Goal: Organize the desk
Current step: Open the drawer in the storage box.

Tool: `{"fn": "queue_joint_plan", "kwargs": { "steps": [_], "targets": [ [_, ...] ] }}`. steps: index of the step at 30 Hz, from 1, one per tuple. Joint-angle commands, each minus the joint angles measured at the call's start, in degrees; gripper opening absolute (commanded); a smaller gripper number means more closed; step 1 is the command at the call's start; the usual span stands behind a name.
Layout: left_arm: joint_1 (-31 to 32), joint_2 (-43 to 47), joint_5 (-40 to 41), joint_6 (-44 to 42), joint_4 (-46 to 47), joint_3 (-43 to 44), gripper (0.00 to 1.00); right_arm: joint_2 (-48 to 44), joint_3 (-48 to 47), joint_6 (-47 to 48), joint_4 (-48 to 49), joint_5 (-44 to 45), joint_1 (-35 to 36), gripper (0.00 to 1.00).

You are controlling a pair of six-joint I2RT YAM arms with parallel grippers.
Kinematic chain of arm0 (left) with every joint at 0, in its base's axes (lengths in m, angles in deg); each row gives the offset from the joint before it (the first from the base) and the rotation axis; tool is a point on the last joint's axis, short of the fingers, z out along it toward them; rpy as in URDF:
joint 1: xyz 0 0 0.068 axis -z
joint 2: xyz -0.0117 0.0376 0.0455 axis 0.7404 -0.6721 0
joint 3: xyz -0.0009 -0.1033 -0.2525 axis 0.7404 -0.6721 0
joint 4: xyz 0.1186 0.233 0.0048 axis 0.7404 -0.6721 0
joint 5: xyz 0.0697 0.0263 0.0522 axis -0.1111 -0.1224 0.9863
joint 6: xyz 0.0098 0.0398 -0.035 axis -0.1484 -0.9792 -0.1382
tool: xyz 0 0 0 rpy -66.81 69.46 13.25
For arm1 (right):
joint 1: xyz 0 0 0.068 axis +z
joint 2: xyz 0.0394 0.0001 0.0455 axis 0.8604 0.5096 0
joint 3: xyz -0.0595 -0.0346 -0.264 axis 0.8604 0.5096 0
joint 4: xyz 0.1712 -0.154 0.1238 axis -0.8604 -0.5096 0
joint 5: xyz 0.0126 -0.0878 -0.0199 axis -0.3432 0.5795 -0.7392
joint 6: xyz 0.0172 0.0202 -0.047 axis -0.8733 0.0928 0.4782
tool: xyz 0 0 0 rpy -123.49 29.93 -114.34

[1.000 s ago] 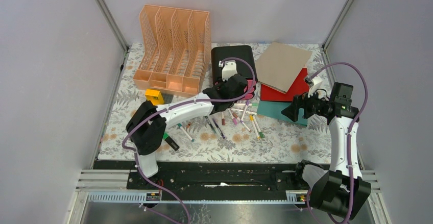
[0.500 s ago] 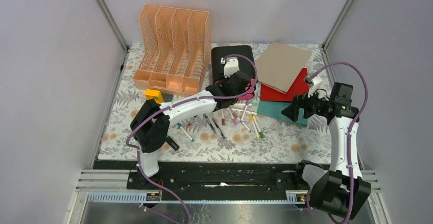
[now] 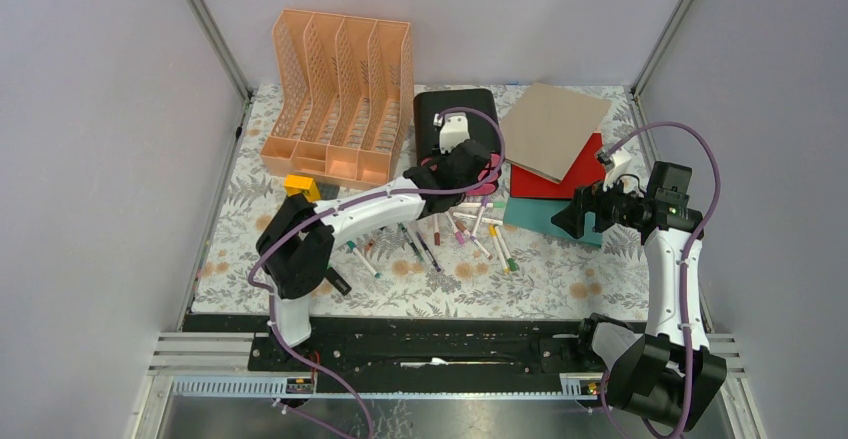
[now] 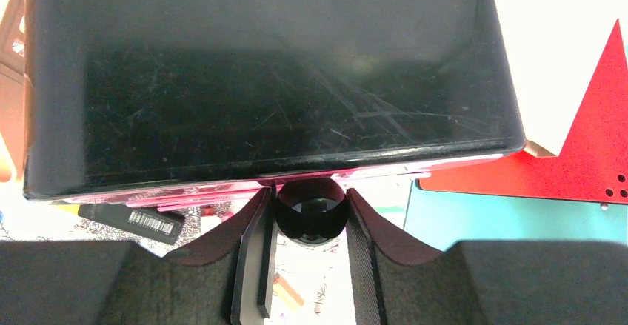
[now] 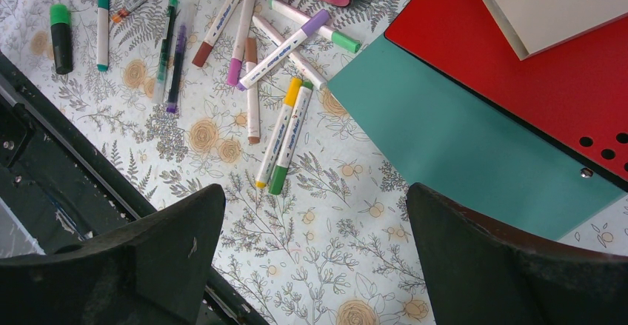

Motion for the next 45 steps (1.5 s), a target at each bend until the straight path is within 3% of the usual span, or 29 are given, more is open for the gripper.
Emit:
{"fn": "queue_joint_plan", "kwargs": {
  "steps": [1,17,20,24,30,32,33,45],
  "targets": [
    [0.2,3.3,-1.9,-0.1,2.8,-1.9,0.06,-0.4,-0.1,0.0,0.9,-0.2,0.2,1.0],
    [9.0,14.0,-0.6,5.3,3.9,-13.6,0.04,-0.5,0.0,0.1,0.9,-0.2,0.2,1.0],
    [9.2,13.9,-1.5,5.7,3.9,-14.0,0.14,-0.5,0.0,0.0,0.9,-0.3,0.2,1.0],
    [9.3,14.2,-3.0,5.4,3.9,-13.9,0.37,-0.6,0.0,0.0,0.9,-0.2,0.2,1.0],
    [9.3,16.5,-7.7,0.5,5.6,-15.8,0.61,-0.8,0.1,0.2,0.9,0.0,0.2,1.0],
    [9.3,18.2,-10.4,-1.6,8.8,-18.1,0.81,-0.8,0.1,0.2,1.0,0.0,0.2,1.0],
    [9.3,19.3,-11.8,-2.4,10.4,-19.5,0.96,-0.7,0.1,0.2,1.0,0.0,0.1,1.0],
    [9.3,27.1,-20.8,-7.6,15.6,-27.2,0.99,-0.7,0.2,0.3,0.9,-0.2,0.2,1.0]
  ]
}}
